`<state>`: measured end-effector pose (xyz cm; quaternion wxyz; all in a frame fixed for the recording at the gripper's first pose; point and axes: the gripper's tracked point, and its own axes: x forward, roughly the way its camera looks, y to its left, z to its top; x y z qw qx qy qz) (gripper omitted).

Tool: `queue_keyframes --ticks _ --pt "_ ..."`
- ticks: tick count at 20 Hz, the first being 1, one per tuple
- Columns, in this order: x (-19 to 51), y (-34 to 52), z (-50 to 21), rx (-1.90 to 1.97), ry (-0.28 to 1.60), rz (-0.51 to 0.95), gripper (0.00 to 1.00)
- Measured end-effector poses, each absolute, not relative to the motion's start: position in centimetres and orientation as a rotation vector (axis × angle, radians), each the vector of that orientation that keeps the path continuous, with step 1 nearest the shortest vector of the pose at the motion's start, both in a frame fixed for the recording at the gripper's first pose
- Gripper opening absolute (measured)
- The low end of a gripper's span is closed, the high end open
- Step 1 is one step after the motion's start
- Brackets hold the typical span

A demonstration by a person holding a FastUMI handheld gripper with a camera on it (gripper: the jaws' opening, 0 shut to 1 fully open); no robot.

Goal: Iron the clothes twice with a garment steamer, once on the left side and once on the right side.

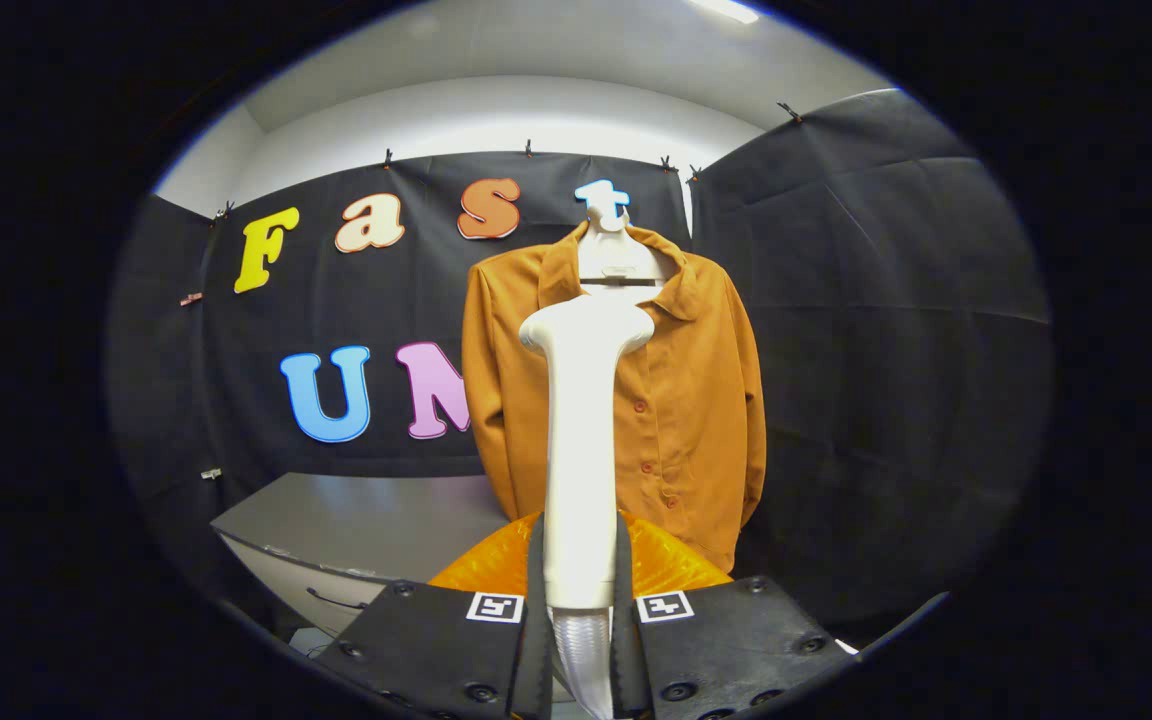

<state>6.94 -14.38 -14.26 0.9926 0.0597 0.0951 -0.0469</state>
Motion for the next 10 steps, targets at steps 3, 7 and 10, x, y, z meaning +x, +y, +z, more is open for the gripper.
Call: queue_keyframes --ticks 3,7,10 --pt "7.2 -12.5 -12.0 0.129 0.158 -0.080 0.26" --pt "6.5 -9.2 -9.2 0.120 0.102 -0.047 0.26" --pt "5.7 -6.3 -7.8 0.126 0.086 -0.007 0.26"
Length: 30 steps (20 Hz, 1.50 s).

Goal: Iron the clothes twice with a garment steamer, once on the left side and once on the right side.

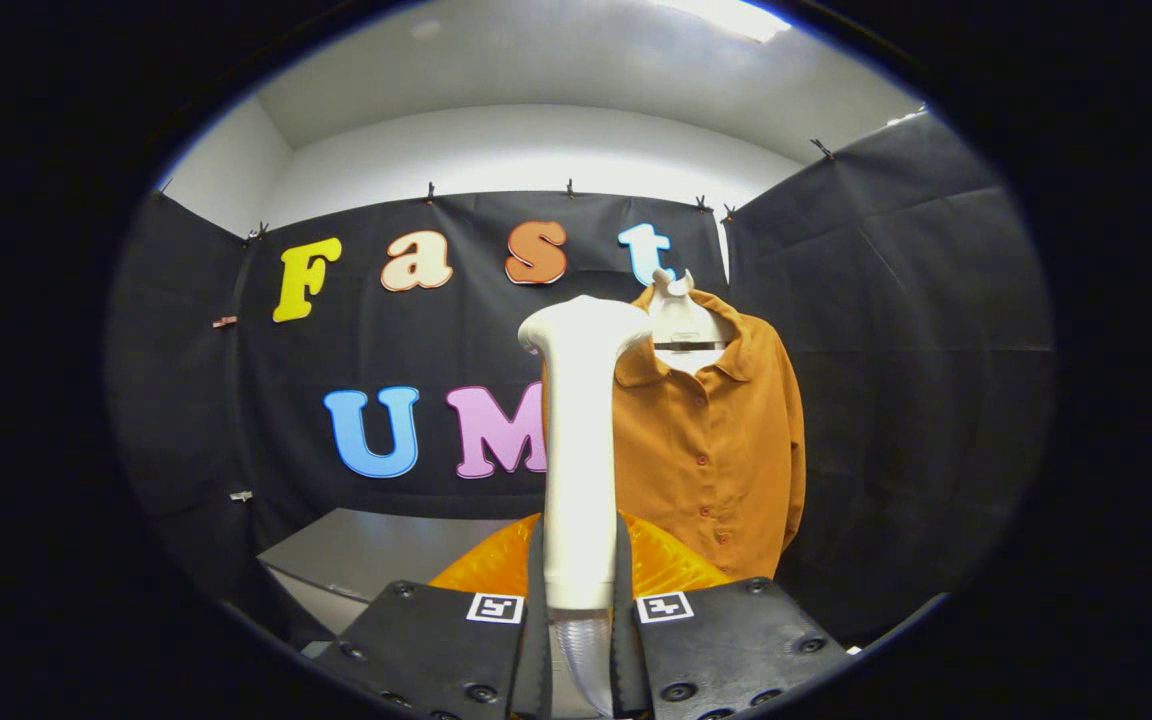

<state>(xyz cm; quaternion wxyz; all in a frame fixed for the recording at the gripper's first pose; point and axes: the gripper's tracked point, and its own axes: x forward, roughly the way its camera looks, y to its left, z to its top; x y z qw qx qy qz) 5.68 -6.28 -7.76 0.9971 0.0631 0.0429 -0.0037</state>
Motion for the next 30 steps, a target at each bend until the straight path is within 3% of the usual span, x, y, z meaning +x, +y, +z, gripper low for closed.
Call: queue_keyframes --ticks 14,30 --pt "2.8 4.4 -6.1 0.109 0.089 0.075 0.26" --pt "2.4 3.4 -5.9 0.110 0.092 0.073 0.26"
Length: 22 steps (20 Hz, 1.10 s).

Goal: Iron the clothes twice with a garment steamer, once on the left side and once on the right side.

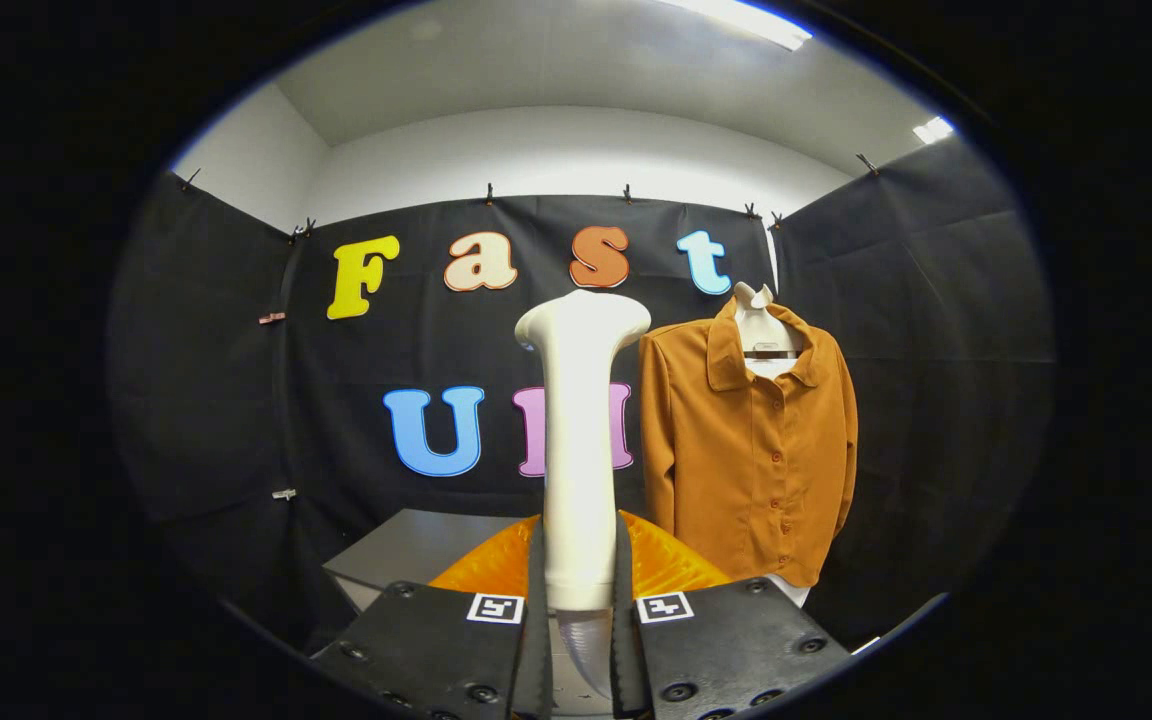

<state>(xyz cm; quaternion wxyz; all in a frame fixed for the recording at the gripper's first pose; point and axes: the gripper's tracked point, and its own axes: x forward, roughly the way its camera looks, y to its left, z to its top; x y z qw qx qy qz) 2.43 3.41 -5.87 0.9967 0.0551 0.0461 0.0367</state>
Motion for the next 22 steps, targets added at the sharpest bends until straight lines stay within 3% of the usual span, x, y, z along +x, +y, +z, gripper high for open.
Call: queue_keyframes --ticks 22 --pt "2.4 4.9 -5.9 0.093 0.095 0.071 0.26"
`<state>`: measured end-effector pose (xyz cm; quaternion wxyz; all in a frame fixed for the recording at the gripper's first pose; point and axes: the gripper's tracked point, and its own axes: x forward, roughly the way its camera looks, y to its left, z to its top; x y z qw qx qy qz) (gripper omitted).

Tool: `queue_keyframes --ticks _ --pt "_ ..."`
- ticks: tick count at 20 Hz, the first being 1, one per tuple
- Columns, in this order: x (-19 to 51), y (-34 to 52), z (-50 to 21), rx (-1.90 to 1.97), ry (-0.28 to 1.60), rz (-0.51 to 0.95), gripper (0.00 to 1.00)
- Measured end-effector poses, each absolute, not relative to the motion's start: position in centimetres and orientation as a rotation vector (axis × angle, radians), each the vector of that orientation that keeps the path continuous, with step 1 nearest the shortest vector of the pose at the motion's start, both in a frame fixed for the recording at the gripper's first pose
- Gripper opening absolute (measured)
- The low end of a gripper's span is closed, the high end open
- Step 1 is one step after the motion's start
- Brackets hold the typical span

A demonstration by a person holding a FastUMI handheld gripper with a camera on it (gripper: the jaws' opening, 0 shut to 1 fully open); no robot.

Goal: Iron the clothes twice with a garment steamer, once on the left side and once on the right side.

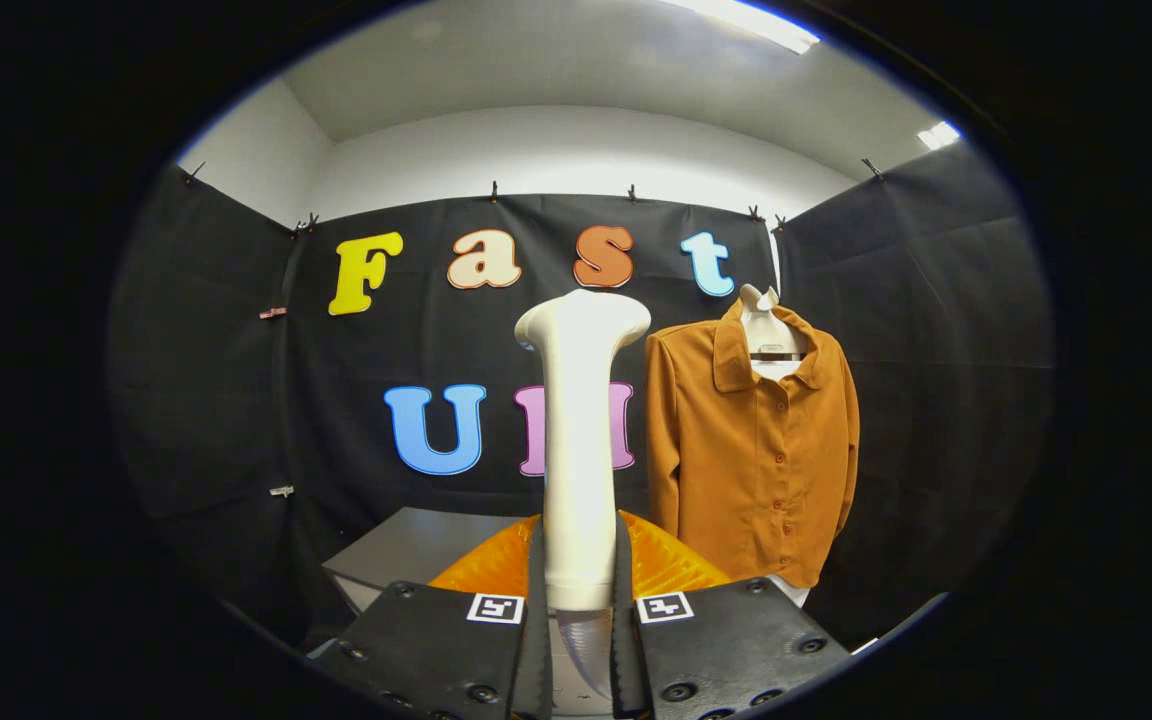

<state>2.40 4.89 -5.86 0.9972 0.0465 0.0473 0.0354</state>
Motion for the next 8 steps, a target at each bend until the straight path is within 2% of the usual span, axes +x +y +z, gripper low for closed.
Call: queue_keyframes --ticks 8 --pt "2.10 5.24 -5.71 0.090 0.094 0.073 0.26"
